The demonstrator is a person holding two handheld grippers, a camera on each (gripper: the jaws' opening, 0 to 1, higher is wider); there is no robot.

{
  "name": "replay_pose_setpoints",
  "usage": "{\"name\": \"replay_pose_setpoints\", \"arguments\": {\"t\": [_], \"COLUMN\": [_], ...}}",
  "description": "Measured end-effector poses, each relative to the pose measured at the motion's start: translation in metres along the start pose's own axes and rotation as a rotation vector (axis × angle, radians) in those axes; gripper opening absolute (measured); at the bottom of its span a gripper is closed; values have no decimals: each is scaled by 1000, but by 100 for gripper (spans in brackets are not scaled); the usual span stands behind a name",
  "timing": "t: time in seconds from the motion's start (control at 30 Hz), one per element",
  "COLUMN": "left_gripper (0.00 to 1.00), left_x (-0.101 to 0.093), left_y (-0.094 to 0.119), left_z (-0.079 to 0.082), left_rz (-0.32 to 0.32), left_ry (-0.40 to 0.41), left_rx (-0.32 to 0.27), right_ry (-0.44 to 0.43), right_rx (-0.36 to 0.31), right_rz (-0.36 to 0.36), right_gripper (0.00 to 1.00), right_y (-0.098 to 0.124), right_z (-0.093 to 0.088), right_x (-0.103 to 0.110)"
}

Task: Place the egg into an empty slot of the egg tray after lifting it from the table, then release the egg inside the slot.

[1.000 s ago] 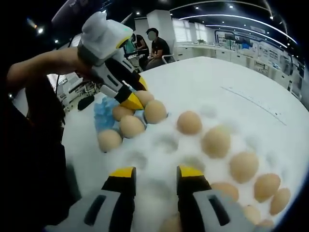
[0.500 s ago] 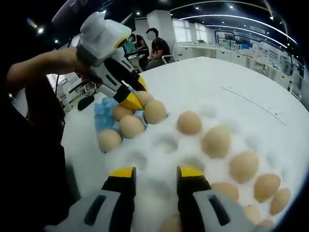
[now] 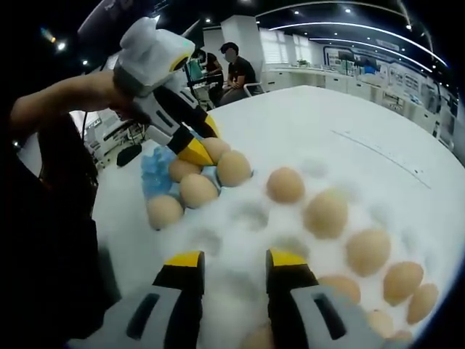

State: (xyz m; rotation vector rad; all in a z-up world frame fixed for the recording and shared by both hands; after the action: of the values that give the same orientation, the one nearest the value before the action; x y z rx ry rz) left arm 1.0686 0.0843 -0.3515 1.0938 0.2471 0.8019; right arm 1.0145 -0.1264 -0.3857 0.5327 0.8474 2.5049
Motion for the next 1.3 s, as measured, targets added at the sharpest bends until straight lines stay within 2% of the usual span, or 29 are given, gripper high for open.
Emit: {"name": "replay_pose_setpoints", "arguments": {"t": [0.57, 0.93, 1.03, 1.17, 1.3], "left_gripper": [25, 37, 39, 49, 49], "left_x": [-1, -2, -4, -6, -11], "left_y": [4, 15, 19, 23, 29], "left_z": [-3, -5, -5, -5, -4], "left_rz": [-15, -14, -25, -21, -44], "left_ry": [38, 53, 77, 101, 139], "left_rx": [-3, -34, -58, -81, -126], "right_ry": [2, 3, 4, 2, 2], "right_rx": [-3, -2, -2, -1, 0], "right_rz": [0, -5, -6, -7, -8], "right_gripper": [35, 36, 36, 36, 37], "right_y": [0, -2, -2, -3, -3], "right_z": [0, 1, 1, 1, 1], "right_x": [-1, -1, -1, -1, -1]}}
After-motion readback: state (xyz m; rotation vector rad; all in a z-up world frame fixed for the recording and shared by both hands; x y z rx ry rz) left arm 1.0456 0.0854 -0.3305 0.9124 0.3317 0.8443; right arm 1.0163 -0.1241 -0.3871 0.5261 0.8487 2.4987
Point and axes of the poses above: the point that each gripper's makers call its tool centre point, and the gripper's own axes: y roughly backward along the fingers, x roughly to its left, z roughly out of its top, the point moved 9 cm from there along y, roughly backward along the fingers, and after that the axes turned 3 degrees about z, right-handed, at the moved point
